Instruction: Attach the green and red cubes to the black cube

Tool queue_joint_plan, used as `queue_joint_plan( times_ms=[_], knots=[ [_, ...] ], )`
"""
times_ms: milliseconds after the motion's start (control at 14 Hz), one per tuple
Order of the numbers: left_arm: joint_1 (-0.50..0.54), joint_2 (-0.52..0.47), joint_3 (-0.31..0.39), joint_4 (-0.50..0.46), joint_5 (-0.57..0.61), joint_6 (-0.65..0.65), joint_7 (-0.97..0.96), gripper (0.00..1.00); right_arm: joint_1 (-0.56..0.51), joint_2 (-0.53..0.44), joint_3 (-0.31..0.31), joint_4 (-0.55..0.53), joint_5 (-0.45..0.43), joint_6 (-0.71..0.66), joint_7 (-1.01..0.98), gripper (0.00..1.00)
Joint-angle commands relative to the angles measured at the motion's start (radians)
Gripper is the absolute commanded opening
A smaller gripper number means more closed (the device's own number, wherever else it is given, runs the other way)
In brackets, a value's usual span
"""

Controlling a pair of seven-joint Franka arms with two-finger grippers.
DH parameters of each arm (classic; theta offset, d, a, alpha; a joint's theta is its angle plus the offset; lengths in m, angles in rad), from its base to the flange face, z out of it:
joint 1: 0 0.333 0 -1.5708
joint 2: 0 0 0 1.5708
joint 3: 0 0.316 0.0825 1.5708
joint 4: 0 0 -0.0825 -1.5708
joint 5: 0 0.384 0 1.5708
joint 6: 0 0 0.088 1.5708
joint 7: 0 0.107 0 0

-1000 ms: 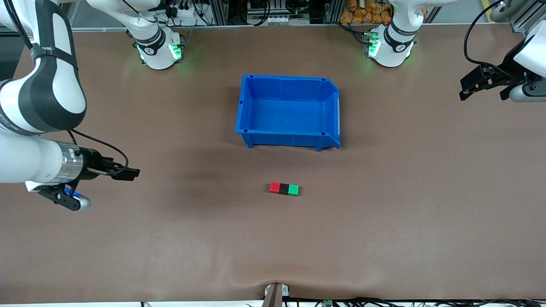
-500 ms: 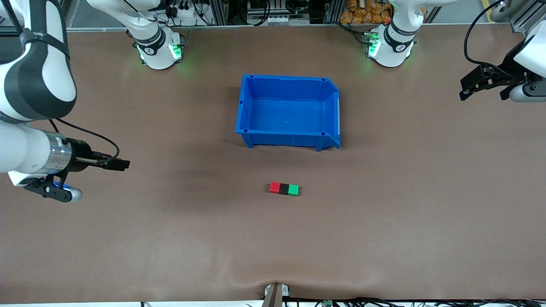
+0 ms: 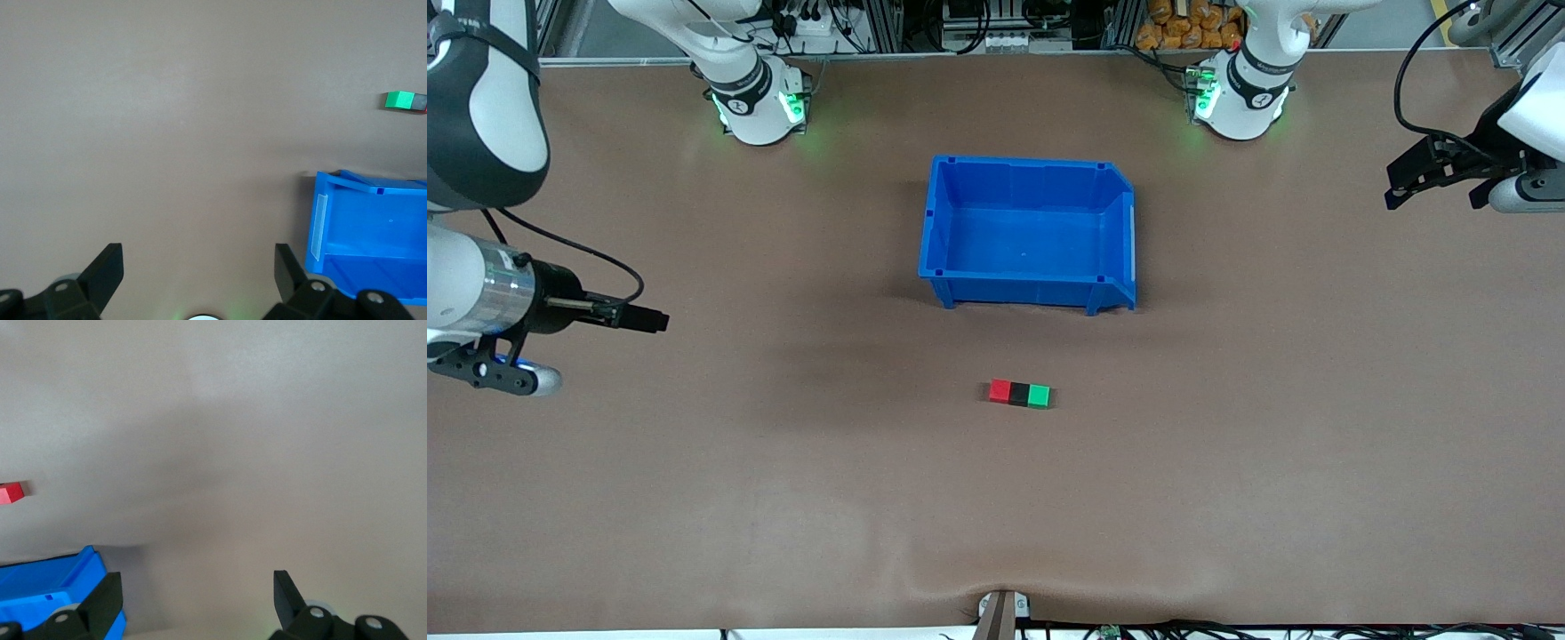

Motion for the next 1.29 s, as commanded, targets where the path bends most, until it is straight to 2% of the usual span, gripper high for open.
queue_joint_plan(
  times_ms=[0, 643, 1214],
  knots=[
    [0.002, -0.003, -0.006, 0.003, 0.016, 0.005, -0.018, 1.0, -0.019, -0.063, 0.02, -0.068, -0.021, 0.009, -0.027, 1.0],
    [-0.003, -0.012, -0.007, 0.008, 0.016, -0.004, -0.018, 1.0, -0.028, -0.184, 0.017, -0.163, -0.021, 0.018, -0.085, 1.0],
    [-0.001, -0.012, -0.026, 0.014, 0.014, -0.004, -0.018, 1.0, -0.03, -0.258, 0.014, -0.204, -0.021, 0.014, -0.145, 1.0]
  ],
)
